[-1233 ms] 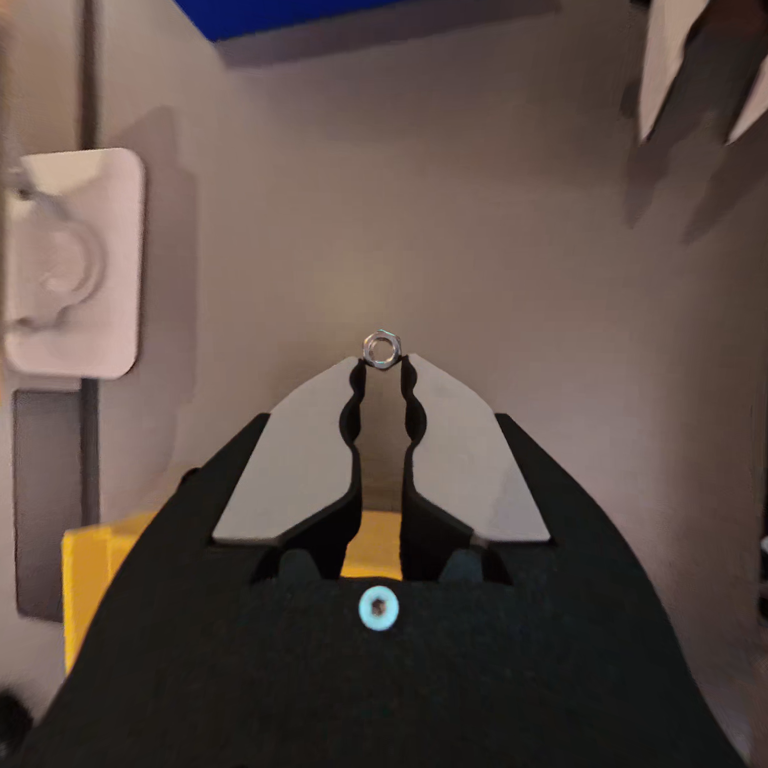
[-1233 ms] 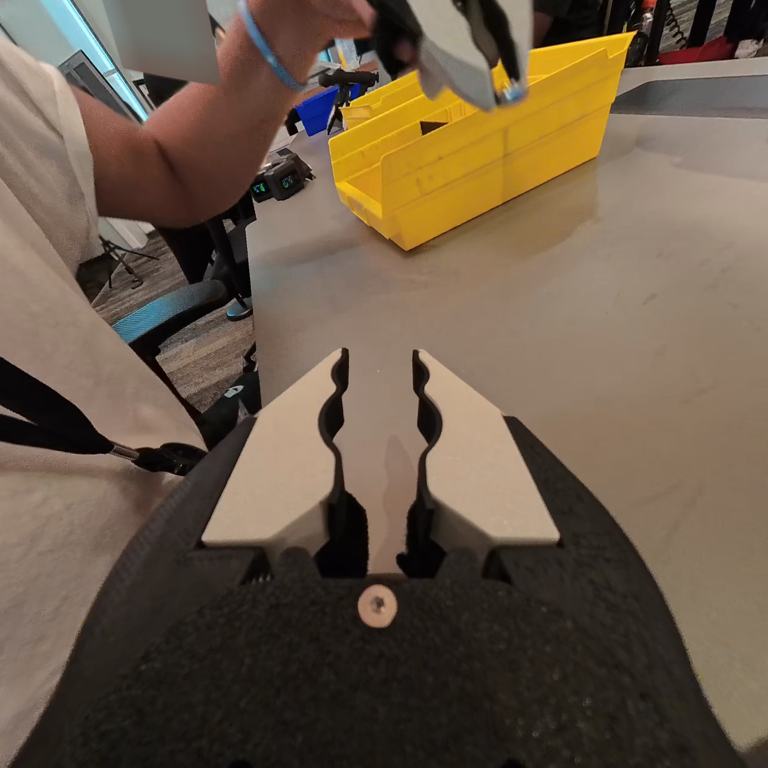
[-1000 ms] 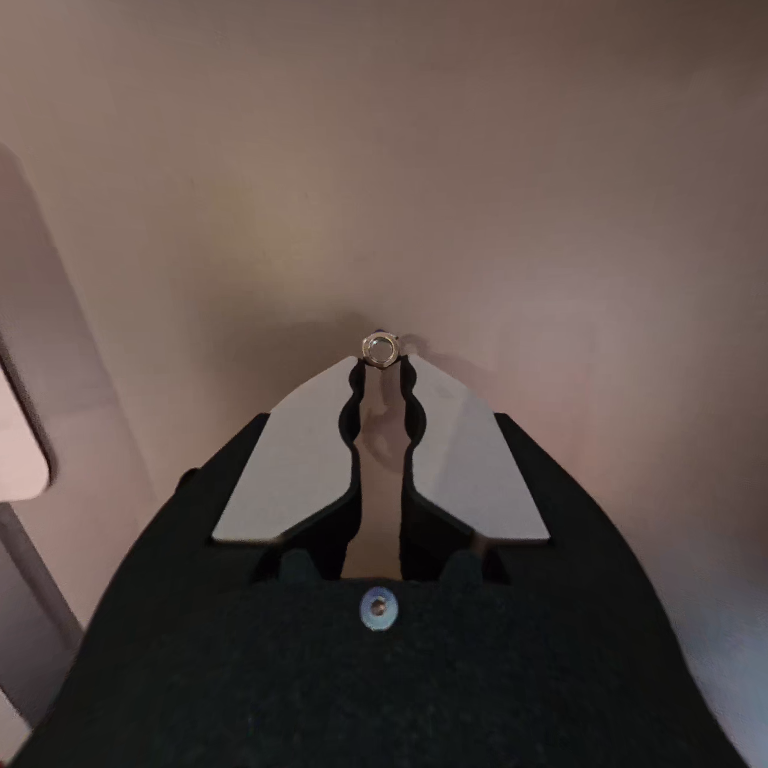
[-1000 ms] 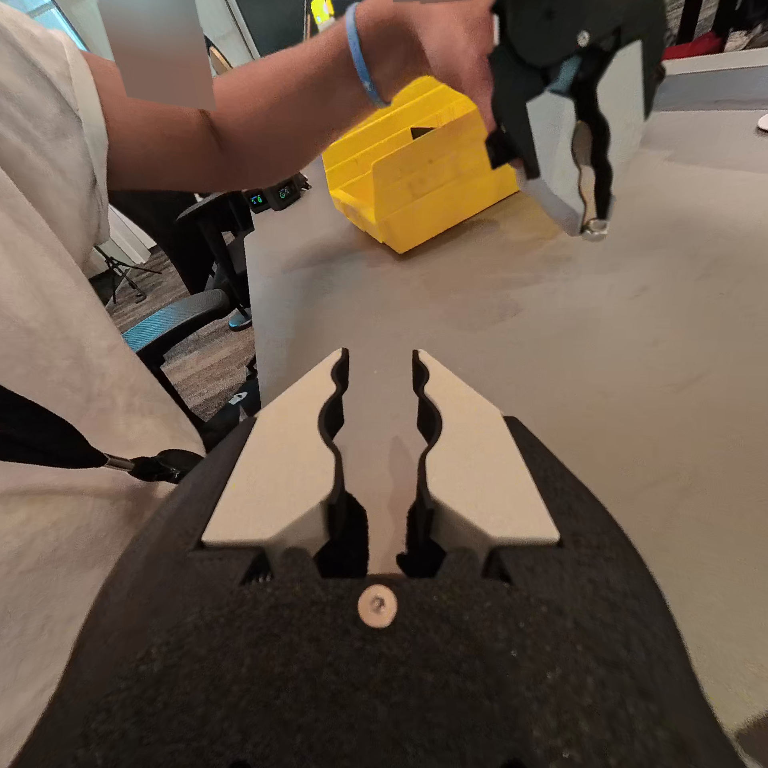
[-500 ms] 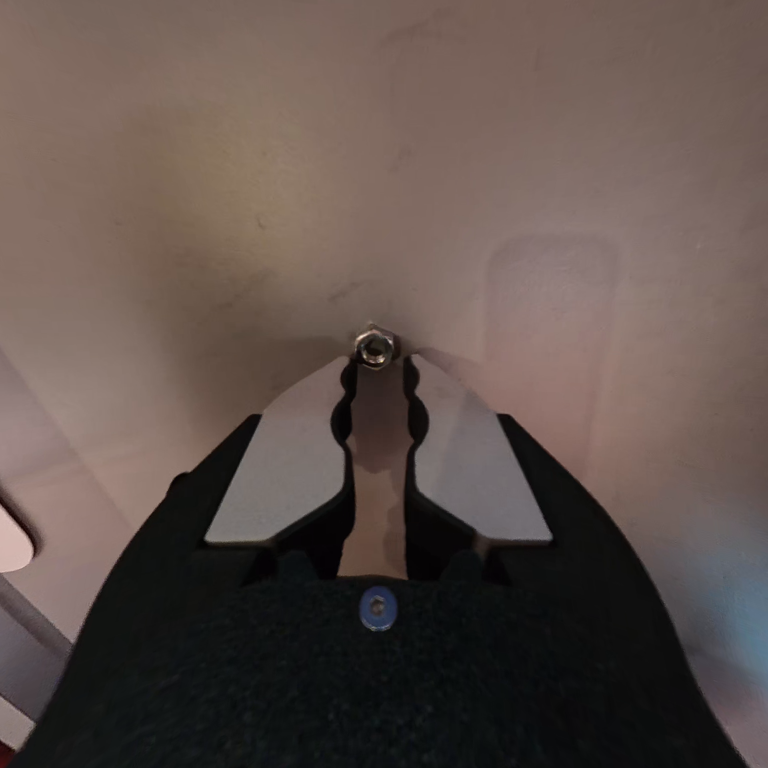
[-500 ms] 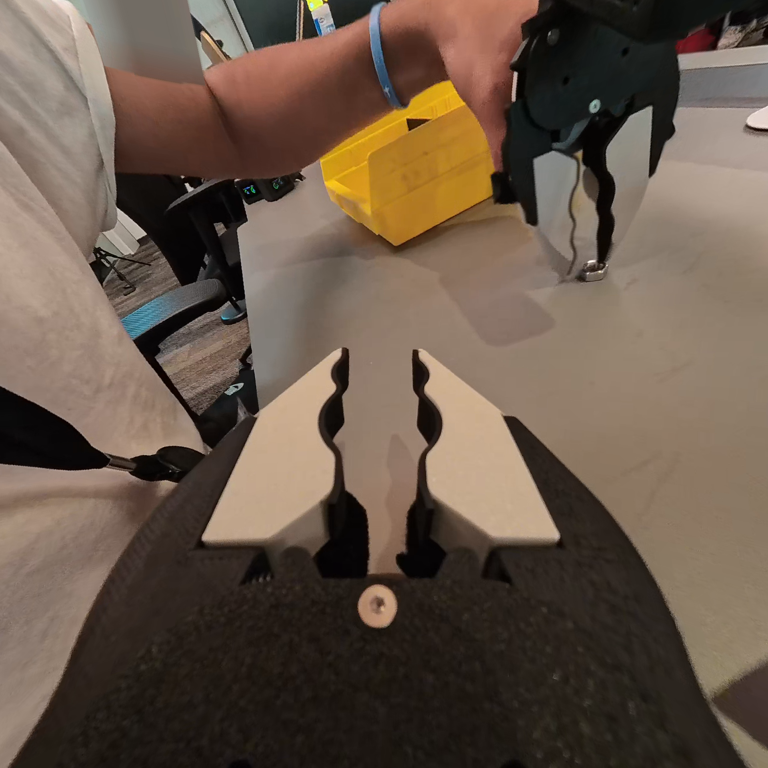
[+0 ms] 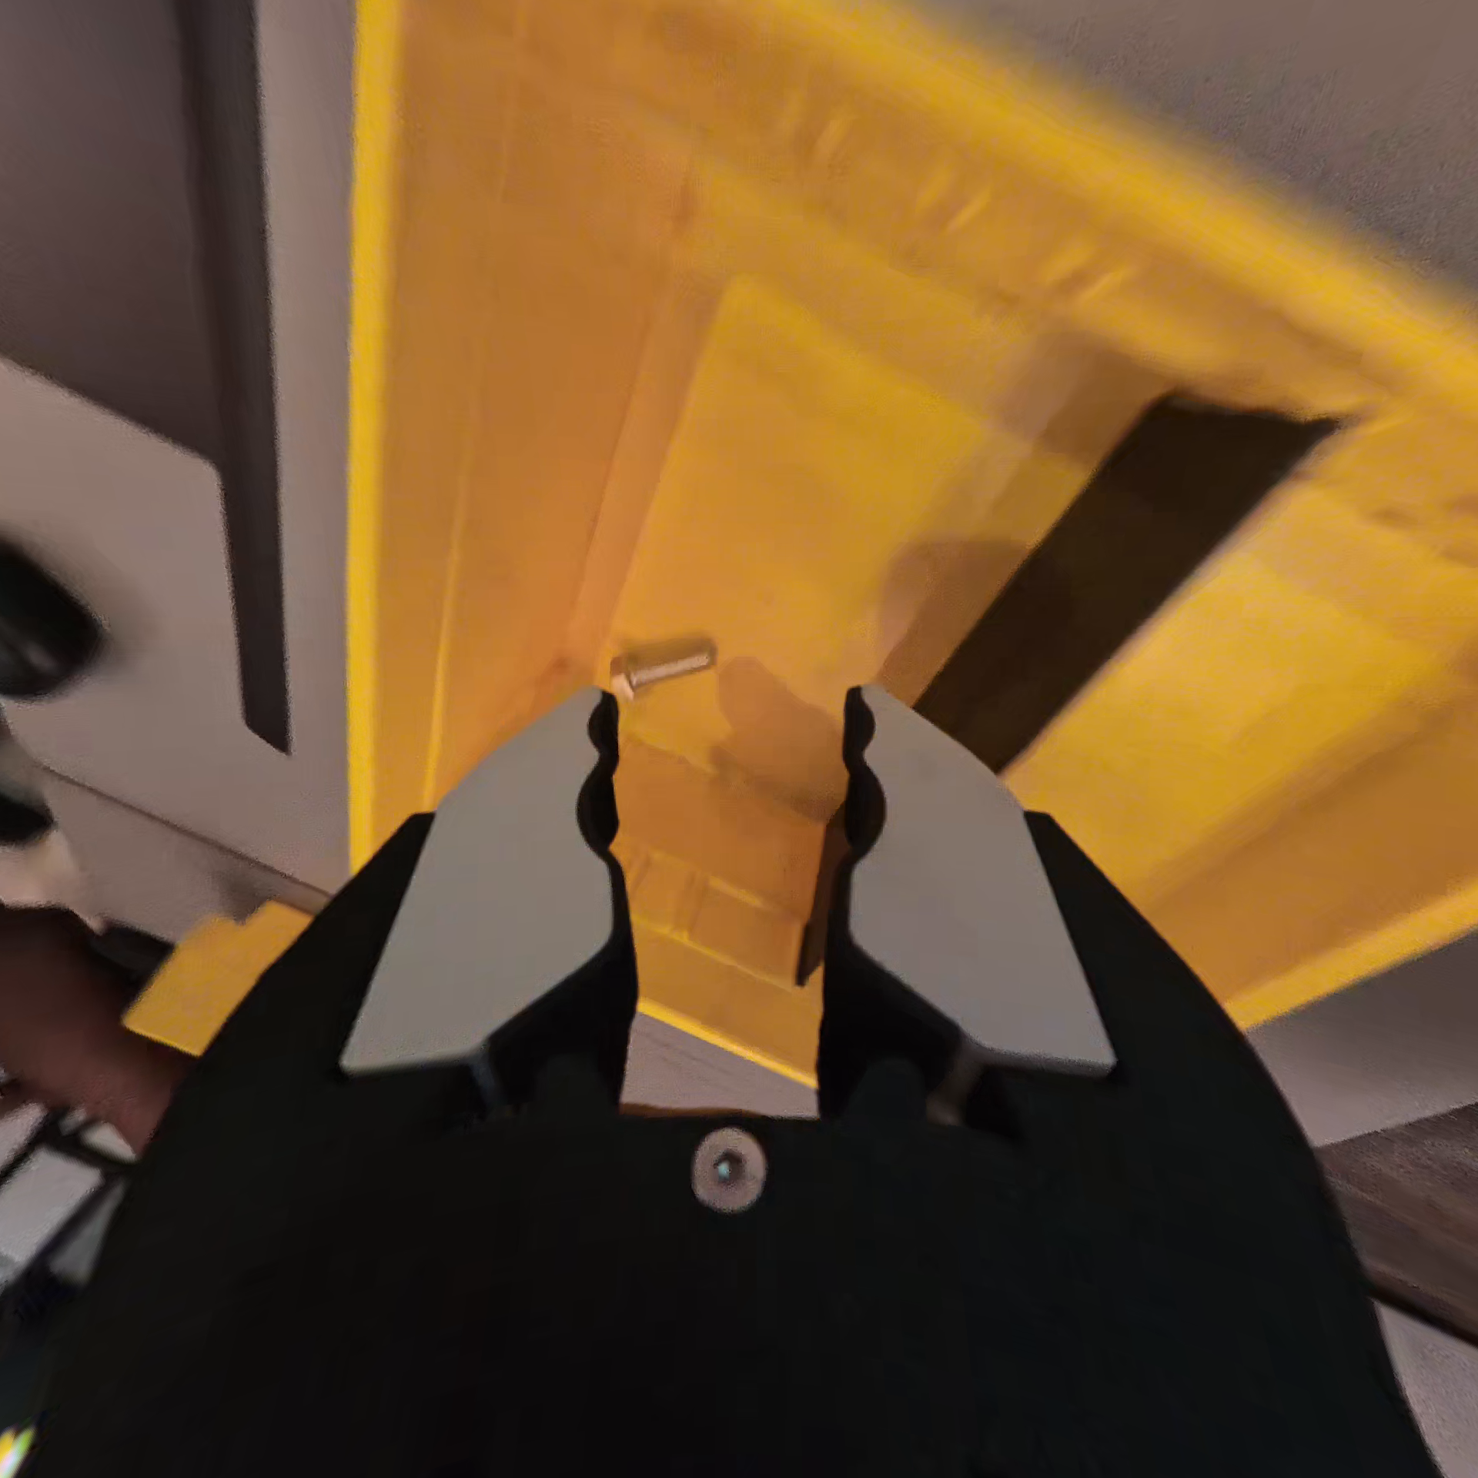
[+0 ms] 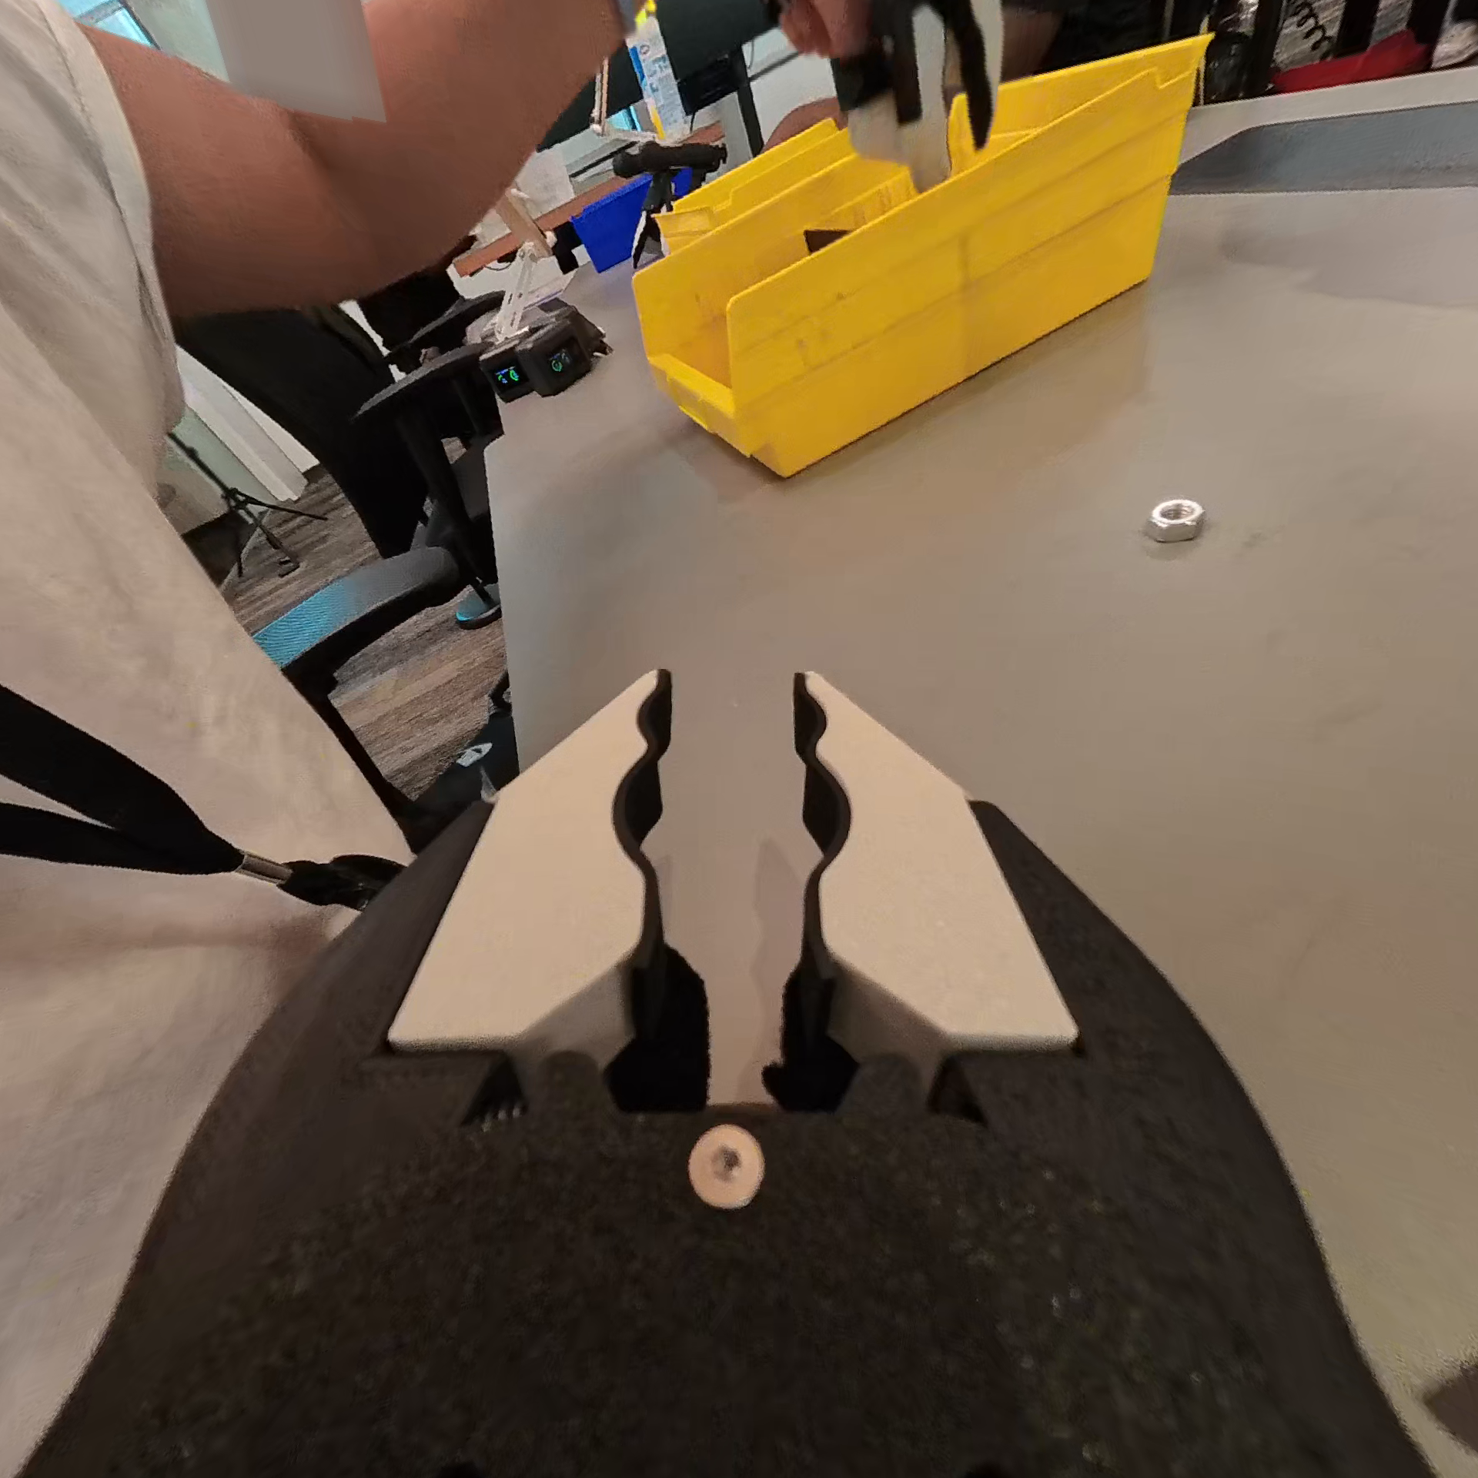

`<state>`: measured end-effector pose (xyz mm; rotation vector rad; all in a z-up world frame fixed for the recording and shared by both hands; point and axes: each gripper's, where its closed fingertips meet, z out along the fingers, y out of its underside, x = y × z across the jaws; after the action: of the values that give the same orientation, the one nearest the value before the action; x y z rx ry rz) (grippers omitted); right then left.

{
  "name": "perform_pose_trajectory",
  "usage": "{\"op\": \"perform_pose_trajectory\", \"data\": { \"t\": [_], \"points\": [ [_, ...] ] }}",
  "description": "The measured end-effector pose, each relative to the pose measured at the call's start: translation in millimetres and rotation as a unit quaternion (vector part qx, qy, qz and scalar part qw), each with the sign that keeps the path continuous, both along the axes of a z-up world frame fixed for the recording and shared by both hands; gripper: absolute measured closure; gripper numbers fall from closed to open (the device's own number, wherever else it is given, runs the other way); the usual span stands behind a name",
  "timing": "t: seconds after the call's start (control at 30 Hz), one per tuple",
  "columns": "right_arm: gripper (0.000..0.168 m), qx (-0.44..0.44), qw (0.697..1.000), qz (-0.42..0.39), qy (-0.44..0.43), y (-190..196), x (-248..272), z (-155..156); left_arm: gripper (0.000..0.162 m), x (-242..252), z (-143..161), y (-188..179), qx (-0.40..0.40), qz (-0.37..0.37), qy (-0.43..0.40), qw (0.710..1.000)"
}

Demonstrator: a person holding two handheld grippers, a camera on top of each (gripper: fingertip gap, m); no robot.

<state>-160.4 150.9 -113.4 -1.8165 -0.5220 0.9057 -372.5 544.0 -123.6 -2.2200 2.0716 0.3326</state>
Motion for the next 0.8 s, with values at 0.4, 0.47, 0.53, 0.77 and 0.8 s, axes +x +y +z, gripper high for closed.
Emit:
{"op": "perform_pose_trajectory", "data": {
  "t": [0.4, 0.47, 0.53, 0.77, 0.8],
  "points": [
    [0.138, -0.002, 1.000, -0.012, -0.003, 5, 7, -3, 0.102, -38, -64, 34, -0.030, 0.092, 0.090, 0.991],
    [0.138, -0.002, 1.000, -0.013, -0.004, 5, 7, -3, 0.114, -36, -66, 31, -0.045, 0.104, 0.081, 0.990],
    [0.138, 0.000, 1.000, -0.012, -0.007, 5, 7, -3, 0.122, -39, -65, 32, -0.041, 0.112, 0.080, 0.990],
    [0.139, 0.019, 1.000, -0.008, -0.023, 3, 2, -1, 0.123, -9, -22, 15, 0.006, 0.110, -0.092, 0.990],
    [0.139, 0.023, 0.999, -0.008, -0.028, 3, 2, -1, 0.123, 2, -5, 6, 0.015, 0.108, -0.141, 0.984]
  ]
}}
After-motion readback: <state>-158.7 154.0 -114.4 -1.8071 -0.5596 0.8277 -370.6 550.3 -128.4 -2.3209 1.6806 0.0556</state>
